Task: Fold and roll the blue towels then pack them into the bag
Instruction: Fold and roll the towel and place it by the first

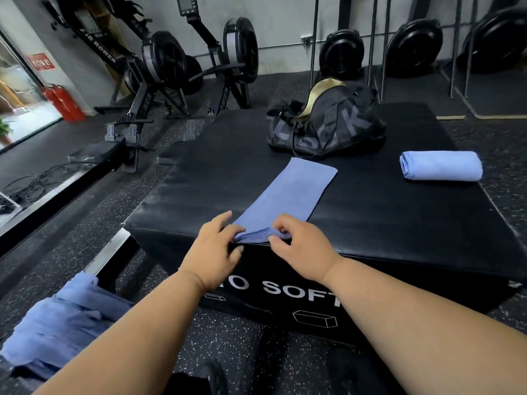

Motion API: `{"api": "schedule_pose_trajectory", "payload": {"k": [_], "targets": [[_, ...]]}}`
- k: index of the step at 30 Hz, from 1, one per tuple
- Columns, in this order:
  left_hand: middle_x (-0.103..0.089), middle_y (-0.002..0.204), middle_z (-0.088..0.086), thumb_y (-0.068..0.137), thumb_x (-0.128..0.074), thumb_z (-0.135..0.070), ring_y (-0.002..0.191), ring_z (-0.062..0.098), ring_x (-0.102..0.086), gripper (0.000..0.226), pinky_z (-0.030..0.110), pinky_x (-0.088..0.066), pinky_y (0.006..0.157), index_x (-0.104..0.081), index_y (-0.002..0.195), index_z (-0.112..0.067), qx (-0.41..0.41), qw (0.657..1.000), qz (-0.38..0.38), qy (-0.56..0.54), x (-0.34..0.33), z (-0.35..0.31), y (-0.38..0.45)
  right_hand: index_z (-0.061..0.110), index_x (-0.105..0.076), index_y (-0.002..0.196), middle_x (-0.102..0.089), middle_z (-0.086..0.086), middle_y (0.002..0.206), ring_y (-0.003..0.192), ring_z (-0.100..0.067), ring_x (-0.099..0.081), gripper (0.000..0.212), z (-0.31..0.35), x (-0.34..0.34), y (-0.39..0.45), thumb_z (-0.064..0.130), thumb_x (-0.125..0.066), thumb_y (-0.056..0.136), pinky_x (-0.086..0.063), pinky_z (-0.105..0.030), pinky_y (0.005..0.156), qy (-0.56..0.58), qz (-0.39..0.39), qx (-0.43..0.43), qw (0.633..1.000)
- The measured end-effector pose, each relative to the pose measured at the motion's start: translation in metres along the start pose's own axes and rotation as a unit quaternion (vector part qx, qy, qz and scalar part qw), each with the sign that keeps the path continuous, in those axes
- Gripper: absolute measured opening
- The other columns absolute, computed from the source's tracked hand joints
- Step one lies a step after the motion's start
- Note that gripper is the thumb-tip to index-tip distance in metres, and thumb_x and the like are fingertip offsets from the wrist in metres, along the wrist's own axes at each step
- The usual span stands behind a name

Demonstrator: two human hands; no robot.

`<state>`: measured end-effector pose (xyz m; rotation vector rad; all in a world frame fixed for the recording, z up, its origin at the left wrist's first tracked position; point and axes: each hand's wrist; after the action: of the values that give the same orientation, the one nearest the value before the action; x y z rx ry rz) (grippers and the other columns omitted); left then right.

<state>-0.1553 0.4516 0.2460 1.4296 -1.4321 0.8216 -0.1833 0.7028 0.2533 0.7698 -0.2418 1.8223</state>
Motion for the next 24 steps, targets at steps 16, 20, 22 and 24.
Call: {"api": "schedule_pose_trajectory", "payload": {"k": [16,20,22,24], "targets": [[-0.071,0.103,-0.022,0.102,-0.051,-0.036,0.103,0.007,-0.063,0.023,0.041,-0.052,0.094,-0.074,0.107,-0.031,-0.059,0.987,-0.015,-0.150,-0.018,-0.064,-0.015,0.033,-0.068,0.099,-0.069,0.012,0.091,0.089,-0.007,-0.060,0.006,-0.021,0.056,-0.066,0.029,-0.064,0.099,-0.048,-0.031,0.079,-0.056,0.017,-0.031,0.998],[-0.069,0.111,-0.021,0.105,-0.056,-0.034,0.113,0.004,-0.060,0.019,0.040,-0.049,0.102,-0.074,0.111,-0.031,-0.019,0.983,-0.028,-0.182,-0.020,-0.060,-0.021,0.030,-0.064,0.096,-0.069,0.005,0.086,0.078,-0.014,-0.061,0.006,-0.022,0.058,-0.060,0.034,-0.063,0.100,-0.051,-0.035,0.079,-0.021,-0.012,-0.052,0.998],[-0.069,0.113,-0.023,0.102,-0.063,-0.033,0.116,0.004,-0.060,0.013,0.034,-0.048,0.102,-0.073,0.111,-0.035,-0.011,0.978,-0.045,-0.204,-0.015,-0.065,-0.022,0.031,-0.060,0.097,-0.066,0.001,0.083,0.075,-0.016,-0.058,0.009,-0.023,0.057,-0.055,0.038,-0.059,0.102,-0.050,-0.038,0.078,-0.015,-0.007,-0.057,0.998],[-0.070,0.114,-0.028,0.100,-0.068,-0.026,0.117,0.002,-0.061,0.018,0.026,-0.047,0.100,-0.073,0.107,-0.041,-0.012,0.969,-0.050,-0.241,-0.007,-0.073,-0.018,0.031,-0.057,0.099,-0.064,-0.001,0.080,0.074,-0.017,-0.057,0.011,-0.025,0.057,-0.048,0.040,-0.055,0.104,-0.050,-0.040,0.076,-0.012,-0.012,-0.066,0.998]]}}
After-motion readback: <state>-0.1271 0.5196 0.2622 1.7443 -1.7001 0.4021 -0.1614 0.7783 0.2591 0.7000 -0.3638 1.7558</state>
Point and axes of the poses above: each hand's wrist, its own y-axis towards the middle knuckle, its own x-axis out of the back of the hand, z = x × y
